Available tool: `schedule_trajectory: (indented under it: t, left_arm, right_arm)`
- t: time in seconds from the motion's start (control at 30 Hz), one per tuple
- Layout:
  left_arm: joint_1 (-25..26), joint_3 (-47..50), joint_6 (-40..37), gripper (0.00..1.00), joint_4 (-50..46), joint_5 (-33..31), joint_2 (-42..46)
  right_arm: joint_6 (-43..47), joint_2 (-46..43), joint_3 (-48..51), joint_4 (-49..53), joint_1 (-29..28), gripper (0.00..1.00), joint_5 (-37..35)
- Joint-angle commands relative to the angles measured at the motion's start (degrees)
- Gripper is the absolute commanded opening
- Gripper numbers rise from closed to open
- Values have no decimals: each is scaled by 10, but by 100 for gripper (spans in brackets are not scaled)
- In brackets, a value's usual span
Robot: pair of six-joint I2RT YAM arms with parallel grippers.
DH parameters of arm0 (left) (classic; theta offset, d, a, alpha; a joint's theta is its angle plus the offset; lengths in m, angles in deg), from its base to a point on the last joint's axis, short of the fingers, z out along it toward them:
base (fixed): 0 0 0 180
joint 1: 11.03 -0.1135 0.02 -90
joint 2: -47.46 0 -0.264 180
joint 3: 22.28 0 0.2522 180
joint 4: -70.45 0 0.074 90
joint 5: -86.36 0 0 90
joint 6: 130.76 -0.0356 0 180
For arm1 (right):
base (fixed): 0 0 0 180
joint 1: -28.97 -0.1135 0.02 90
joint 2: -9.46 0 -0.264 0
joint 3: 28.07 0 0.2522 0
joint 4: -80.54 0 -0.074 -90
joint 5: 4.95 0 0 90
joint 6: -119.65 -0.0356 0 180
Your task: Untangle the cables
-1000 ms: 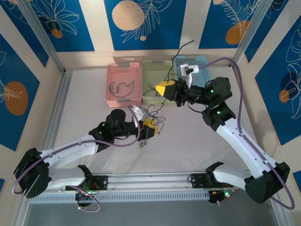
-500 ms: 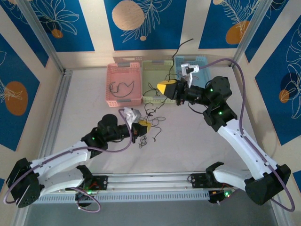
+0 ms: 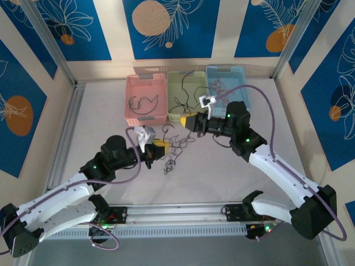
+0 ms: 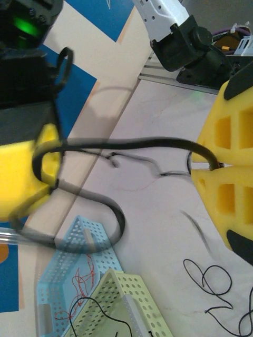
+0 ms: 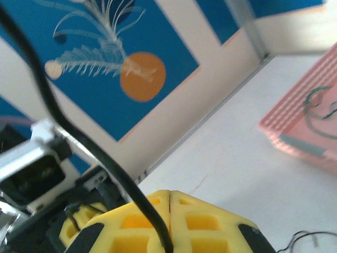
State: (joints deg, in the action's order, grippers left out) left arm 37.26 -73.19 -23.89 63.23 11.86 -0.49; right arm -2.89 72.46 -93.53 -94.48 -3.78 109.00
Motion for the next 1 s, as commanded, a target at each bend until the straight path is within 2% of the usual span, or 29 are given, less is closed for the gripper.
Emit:
schedule_trajectory:
  t: [0.0,0.07,0.2,0.37,0.5,0.67,0.77,0.97]
  left_arm:
    - [2,-16,17,0,33,-18,-15]
    - [2,-11,19,0,47,-26,-11]
    - [1,-13,11,0,35,-38,4]
    - [-1,-26,-7,0,-45,-71,30]
    - [-2,-28,-15,0,-107,-101,74]
    - [-2,-26,-23,0,-175,-120,115]
    - [-3,-22,-21,0,-192,-122,138]
    - [-3,-14,-16,0,-204,-117,154]
  right_arm:
    - [27,-4,7,-37,-19,0,9]
    - [31,-3,19,-31,-18,0,-1]
    - [30,-13,46,-9,8,0,-73]
    - [20,-16,46,22,80,0,-114]
    - [17,20,-9,56,111,0,-152]
    - [11,119,-94,14,131,0,-184]
    - [22,207,-188,17,134,0,-217]
    - [13,417,-403,99,144,0,-258]
